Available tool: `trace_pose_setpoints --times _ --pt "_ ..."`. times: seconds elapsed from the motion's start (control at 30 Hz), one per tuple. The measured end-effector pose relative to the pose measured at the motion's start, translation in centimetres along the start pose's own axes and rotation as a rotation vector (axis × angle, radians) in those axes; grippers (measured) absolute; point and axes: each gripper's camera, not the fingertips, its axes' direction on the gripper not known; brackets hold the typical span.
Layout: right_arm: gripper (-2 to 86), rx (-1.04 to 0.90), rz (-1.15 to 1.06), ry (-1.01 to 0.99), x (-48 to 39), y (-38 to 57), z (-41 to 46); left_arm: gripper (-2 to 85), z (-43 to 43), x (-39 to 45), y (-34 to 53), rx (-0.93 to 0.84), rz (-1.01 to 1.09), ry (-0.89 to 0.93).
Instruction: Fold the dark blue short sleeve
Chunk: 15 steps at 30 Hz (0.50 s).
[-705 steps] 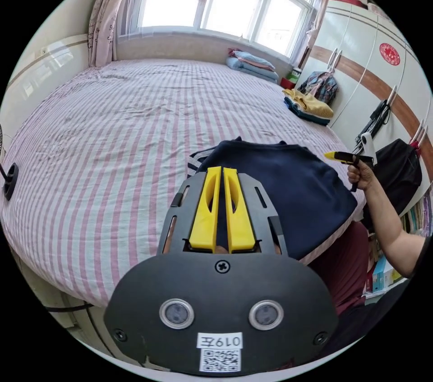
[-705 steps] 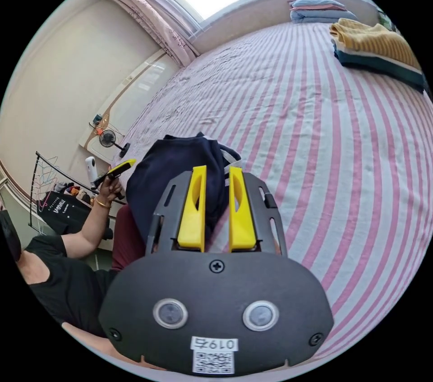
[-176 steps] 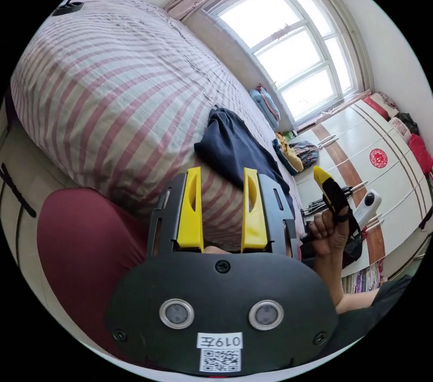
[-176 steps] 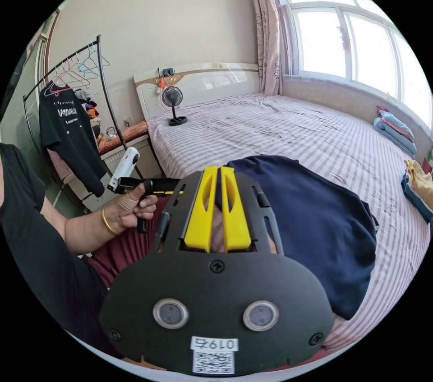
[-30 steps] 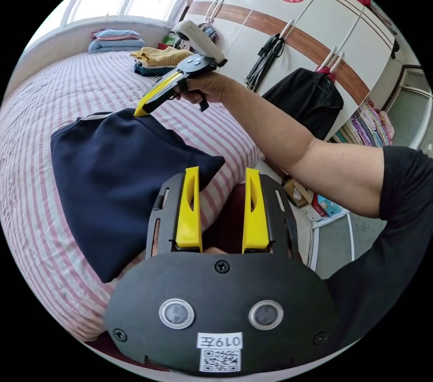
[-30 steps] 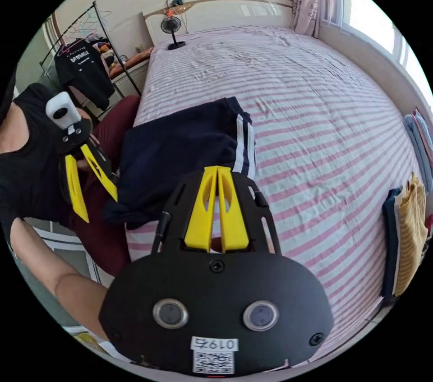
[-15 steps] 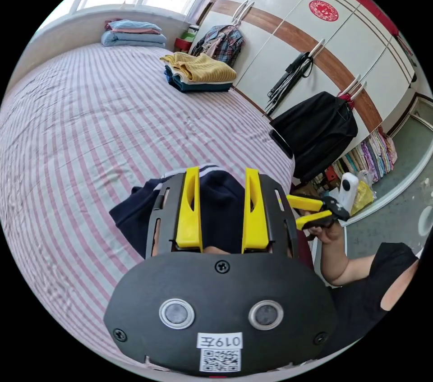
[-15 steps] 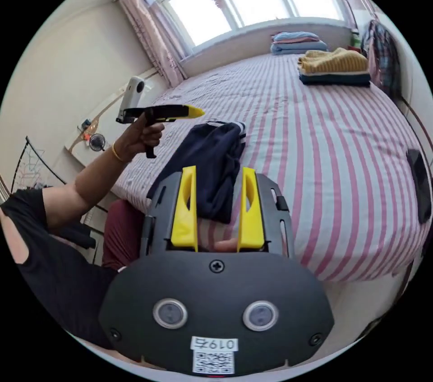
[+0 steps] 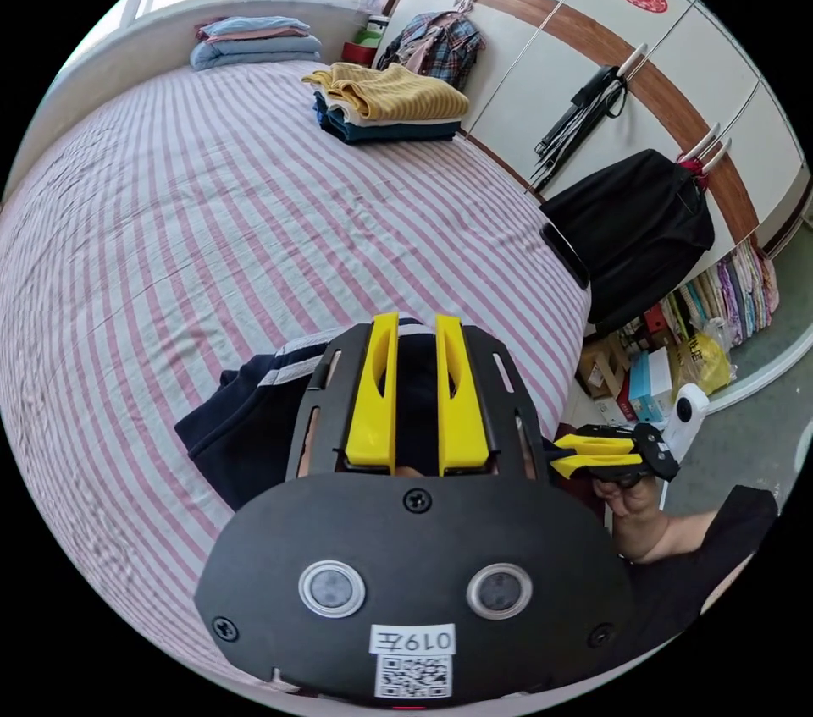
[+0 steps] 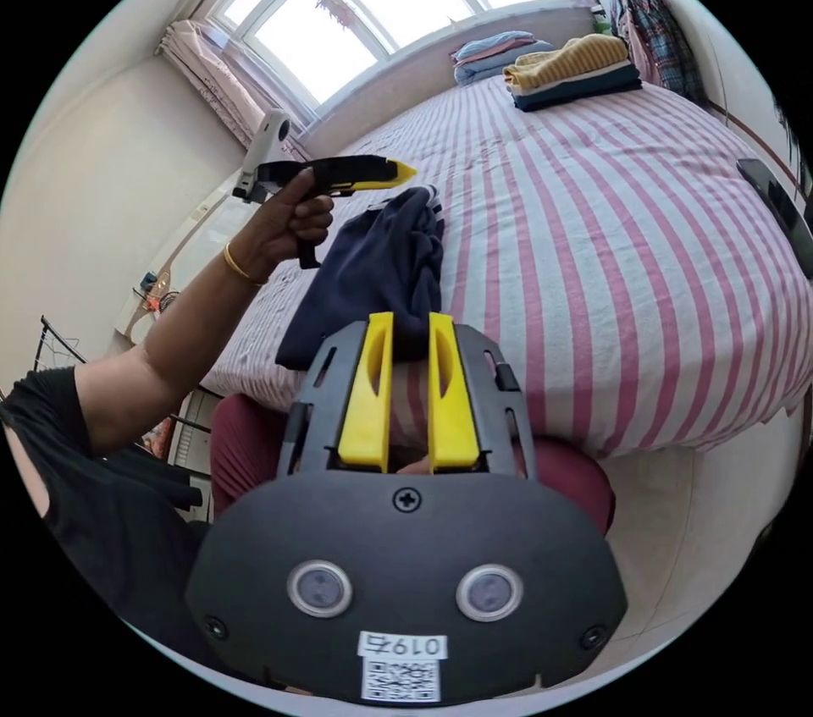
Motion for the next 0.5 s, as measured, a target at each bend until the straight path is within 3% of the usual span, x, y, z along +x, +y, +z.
trace_pose_setpoints --times 0.3,0.5 --pt "1.5 0.145 0.136 -0.09 2.4 2.8 -2.1 1.3 5.1 0.1 -2.8 -0.162 -0.004 -0.231" --pt "1.9 0.057 0.176 -0.095 4.3 3.6 -0.8 0.9 6.2 -0.4 -4.1 -0.198 -0.006 -0.25"
